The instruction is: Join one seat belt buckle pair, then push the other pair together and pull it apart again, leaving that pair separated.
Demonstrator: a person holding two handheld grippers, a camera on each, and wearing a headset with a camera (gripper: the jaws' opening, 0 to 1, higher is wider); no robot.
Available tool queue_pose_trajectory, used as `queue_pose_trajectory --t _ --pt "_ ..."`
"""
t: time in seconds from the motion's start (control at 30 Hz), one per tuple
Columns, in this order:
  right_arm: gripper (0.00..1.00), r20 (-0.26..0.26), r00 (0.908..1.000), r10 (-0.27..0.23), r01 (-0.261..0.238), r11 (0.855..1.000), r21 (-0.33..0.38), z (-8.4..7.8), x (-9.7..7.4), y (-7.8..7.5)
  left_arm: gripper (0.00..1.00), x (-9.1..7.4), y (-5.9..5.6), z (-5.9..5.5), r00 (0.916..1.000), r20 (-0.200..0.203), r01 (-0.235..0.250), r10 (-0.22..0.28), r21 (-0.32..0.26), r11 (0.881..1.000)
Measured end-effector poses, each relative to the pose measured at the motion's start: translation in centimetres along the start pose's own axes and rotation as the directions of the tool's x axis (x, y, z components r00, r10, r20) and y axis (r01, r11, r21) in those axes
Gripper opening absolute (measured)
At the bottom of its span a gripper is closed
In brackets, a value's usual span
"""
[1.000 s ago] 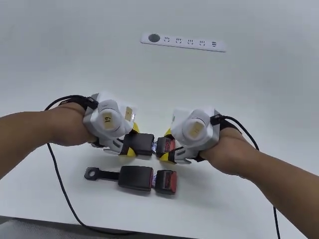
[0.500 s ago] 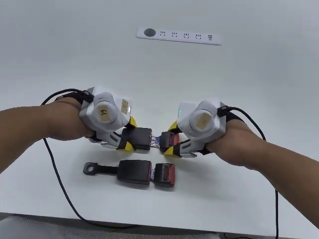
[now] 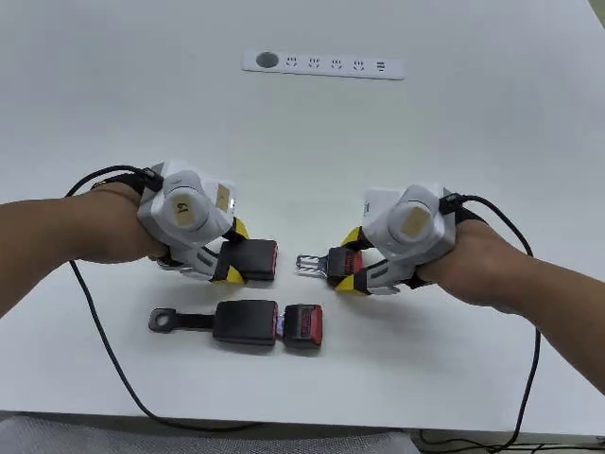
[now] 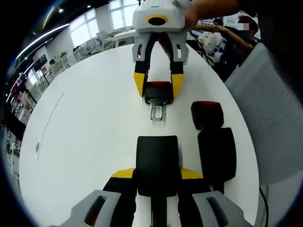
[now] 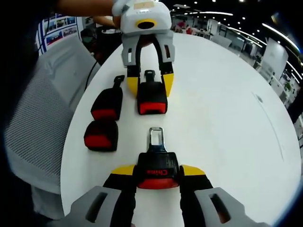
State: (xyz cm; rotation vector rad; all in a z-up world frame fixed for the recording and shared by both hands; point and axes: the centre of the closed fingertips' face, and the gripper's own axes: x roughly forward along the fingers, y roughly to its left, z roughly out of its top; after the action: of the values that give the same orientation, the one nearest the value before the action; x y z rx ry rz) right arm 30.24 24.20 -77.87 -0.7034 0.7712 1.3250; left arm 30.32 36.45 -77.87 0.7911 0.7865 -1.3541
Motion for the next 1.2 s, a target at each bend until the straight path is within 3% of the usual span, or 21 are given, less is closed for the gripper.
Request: queue_pose_trajectory --t 0.33,0.7,0.77,0.83,0.93,1.0,1.1,1.2 --pt "0.33 -0.043 0.9991 -0.007 0.007 1.000 0.000 -2.9 -1.7 -0.5 0.34 -0.1 -0.1 0.2 0.9999 0.011 -0.010 0.010 -0.015 1.000" --pt "0.33 -0.048 0.9988 0.002 -0.001 1.000 0.013 -3.2 -1.7 -0.6 0.45 0.0 0.7 0.2 0.9995 -0.009 -0.029 0.029 -0.008 1.000" --pt "0.34 -0.042 0.9990 -0.011 0.013 0.999 0.050 -3.2 -1.7 -0.6 0.46 -0.1 0.8 0.4 0.9990 -0.002 -0.044 0.044 0.011 0.999" --pt "0.34 -0.006 0.9998 -0.018 0.019 0.996 0.088 -2.6 -2.0 -0.5 0.46 -0.2 0.8 0.2 0.9985 0.010 -0.054 0.054 -0.008 0.999" --pt "0.35 -0.002 0.9992 -0.041 0.041 0.995 0.094 -2.7 -2.6 -0.4 0.51 -0.5 0.5 -0.2 0.9983 0.006 -0.058 0.058 -0.030 0.998" --pt "0.35 0.011 0.9977 -0.067 0.065 0.992 0.110 -2.4 -3.2 -0.4 0.51 -0.9 0.1 0.0 0.9974 0.024 -0.066 0.068 -0.069 0.995" --pt "0.42 0.027 0.9937 -0.109 0.104 0.983 0.150 -2.4 -3.9 -0.5 0.53 -1.8 0.0 0.3 0.9906 0.070 -0.106 0.118 -0.159 0.982" --pt "0.47 0.044 0.9892 -0.140 0.130 0.976 0.172 -2.3 -4.6 0.0 0.56 -2.9 -1.0 0.4 0.9857 0.080 -0.131 0.148 -0.192 0.973"
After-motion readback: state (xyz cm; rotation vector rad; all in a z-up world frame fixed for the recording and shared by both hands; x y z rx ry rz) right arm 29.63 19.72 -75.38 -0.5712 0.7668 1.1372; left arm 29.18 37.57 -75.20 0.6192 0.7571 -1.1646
